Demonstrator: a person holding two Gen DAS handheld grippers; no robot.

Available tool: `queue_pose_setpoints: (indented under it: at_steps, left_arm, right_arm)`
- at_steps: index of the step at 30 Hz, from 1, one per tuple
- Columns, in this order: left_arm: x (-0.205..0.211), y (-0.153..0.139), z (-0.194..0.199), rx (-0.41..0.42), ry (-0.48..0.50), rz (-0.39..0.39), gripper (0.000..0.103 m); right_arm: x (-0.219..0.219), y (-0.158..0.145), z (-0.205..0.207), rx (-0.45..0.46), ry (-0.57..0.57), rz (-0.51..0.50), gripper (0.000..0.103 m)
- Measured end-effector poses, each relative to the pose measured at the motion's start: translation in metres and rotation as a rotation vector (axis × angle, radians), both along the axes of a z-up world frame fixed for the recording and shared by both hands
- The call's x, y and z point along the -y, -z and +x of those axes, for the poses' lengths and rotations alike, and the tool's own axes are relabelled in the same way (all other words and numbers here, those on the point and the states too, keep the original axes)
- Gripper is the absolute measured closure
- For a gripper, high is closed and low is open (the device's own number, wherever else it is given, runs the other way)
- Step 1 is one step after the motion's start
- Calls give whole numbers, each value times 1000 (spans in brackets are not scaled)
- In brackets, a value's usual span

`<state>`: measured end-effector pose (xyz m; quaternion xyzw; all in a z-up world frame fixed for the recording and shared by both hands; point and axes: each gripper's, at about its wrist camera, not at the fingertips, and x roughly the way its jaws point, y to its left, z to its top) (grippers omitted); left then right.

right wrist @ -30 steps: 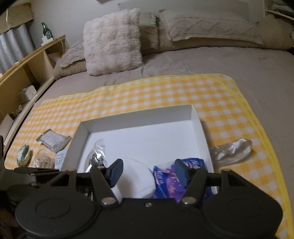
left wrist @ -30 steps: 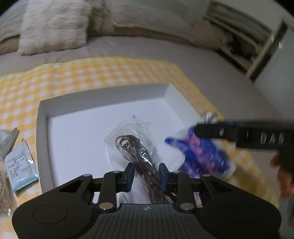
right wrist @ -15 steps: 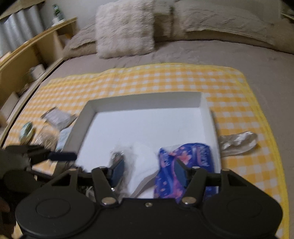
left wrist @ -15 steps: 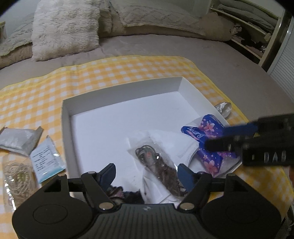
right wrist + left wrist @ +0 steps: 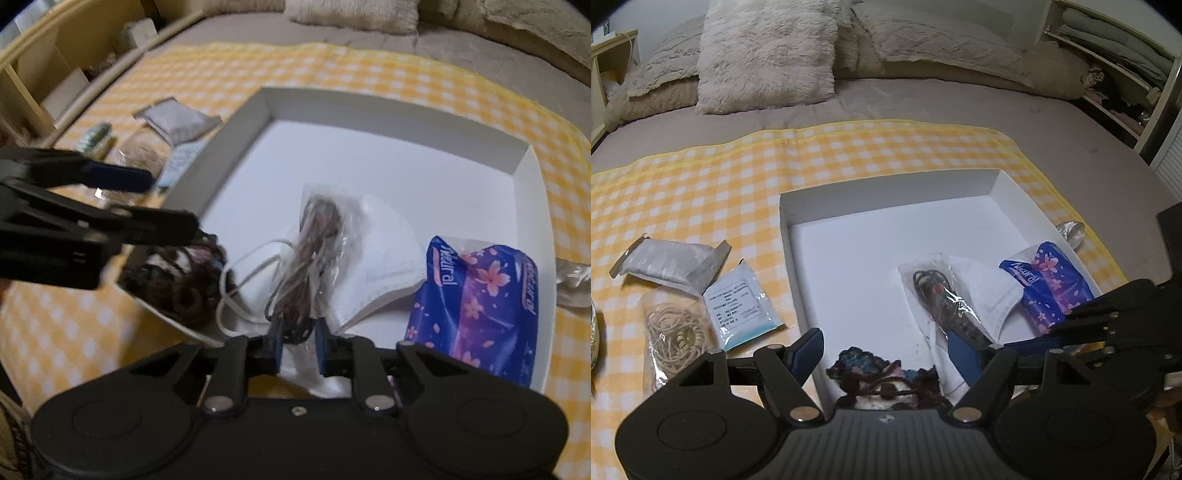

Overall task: Organize soft objects
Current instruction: 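Lower the bagged cable into the tray and open the left tool while the right tool releases the mask, then move the left tool to the floral fabric pouch while the right tool approaches the bagged rubber bands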

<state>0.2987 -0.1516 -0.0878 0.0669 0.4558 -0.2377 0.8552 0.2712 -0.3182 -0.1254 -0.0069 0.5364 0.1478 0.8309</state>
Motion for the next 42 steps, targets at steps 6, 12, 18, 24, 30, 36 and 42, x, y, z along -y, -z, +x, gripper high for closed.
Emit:
queue_pose_setpoints:
  at_steps: [6, 12, 18, 24, 30, 36, 42]
  left_arm:
    - [-5, -2, -1, -1, 0, -5, 28]
    - [-12, -11, -7, 13, -9, -19, 28]
    - [-20, -24, -20, 40, -26, -36, 28]
    - [-28, -38, -36, 68, -39, -52, 28]
    - [-35, -52, -53, 91, -66, -86, 27]
    - [-40, -65, -72, 131, -75, -104, 13]
    - [-45, -75, -90, 187, -98, -118, 0]
  right_arm:
    - [-6, 3, 5, -9, -3, -7, 86]
    - [5, -18, -1, 48, 38, 31, 86]
    - [11, -53, -22, 173, 90, 48, 81]
    - [14, -81, -44, 276, 129, 45, 68]
    - [22, -105, -67, 366, 184, 45, 55]
    - [35, -116, -95, 428, 247, 27, 47]
    - [41, -119, -117, 472, 288, -3, 21]
